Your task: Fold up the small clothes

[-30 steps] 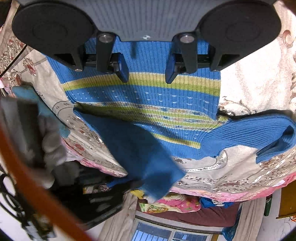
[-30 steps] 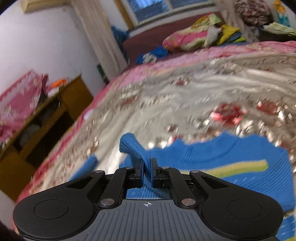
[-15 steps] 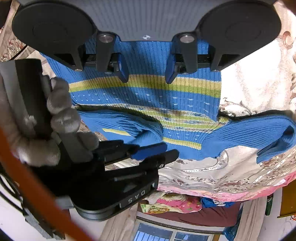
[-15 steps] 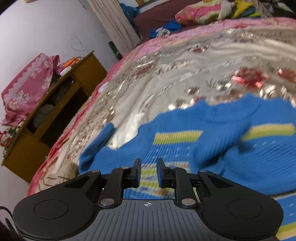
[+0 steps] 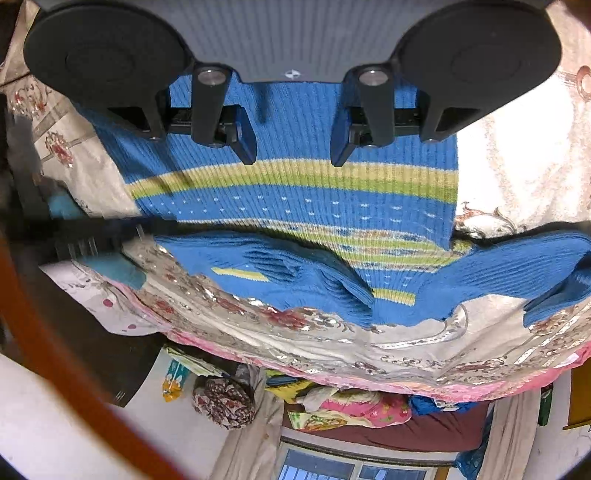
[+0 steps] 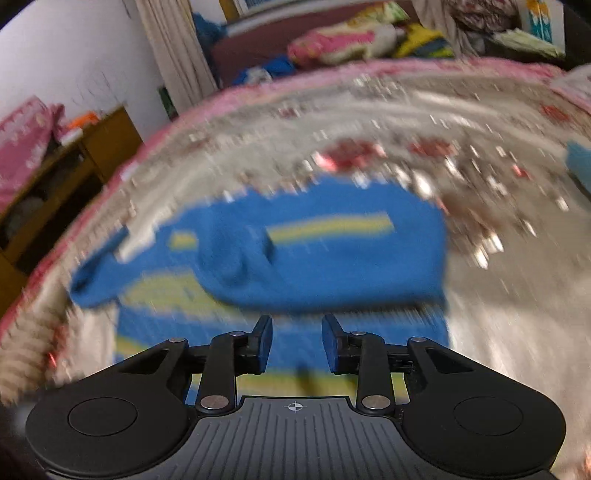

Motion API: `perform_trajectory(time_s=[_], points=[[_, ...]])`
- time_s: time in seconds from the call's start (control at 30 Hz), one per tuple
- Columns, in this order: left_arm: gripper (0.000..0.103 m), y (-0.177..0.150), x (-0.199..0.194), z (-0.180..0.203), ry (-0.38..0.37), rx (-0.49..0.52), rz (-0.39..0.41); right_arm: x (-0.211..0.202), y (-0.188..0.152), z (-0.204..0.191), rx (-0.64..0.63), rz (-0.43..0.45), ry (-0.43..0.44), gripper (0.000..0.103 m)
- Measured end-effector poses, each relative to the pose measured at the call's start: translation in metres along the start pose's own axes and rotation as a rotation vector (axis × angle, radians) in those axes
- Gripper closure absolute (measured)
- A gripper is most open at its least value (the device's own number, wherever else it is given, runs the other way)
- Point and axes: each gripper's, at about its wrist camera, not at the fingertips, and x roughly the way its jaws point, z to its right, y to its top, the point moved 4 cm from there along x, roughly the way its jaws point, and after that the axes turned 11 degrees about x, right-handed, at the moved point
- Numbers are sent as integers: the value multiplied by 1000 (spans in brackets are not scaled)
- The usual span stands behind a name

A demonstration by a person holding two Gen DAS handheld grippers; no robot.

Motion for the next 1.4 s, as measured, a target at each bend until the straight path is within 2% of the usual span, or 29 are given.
perform_trajectory(time_s=[0.17,0.23,0.33,0.47,0.6,0.77,0.87,1.0,1.17,1.23,1.3,1.4], points=[[54,-4,4,6,-3,17,-17,-3,-35,45,-1,-54,-187,75],[54,-5,5,8,-3,24,-22,-12,-40,58,23,-43,-183,77],[54,-6,4,9,0,28,-20,-18,-33,51,7,-31,-190,74],[54,-3,0,3,4,11,-6,-17,-10,9,-102,43,-135,73],[54,-3,1,-4,9,-11,-8,6,13,-41,-184,56,-39,73],[54,-1,1,-7,17,-6,-7,58,32,-106,-305,25,85,68],[54,-1,1,-8,17,-3,-8,91,30,-132,-378,-14,80,68],[54,-1,1,-11,13,-14,-9,113,18,-141,-435,-56,62,68],[54,-2,0,-13,14,-20,-8,117,15,-140,-459,-43,39,70],[54,-1,0,-13,14,-21,-6,111,18,-138,-450,-12,25,70],[54,-1,0,-14,14,-21,-4,100,16,-141,-481,24,46,70],[54,-2,3,-15,13,-23,-11,95,9,-150,-540,26,84,72]])
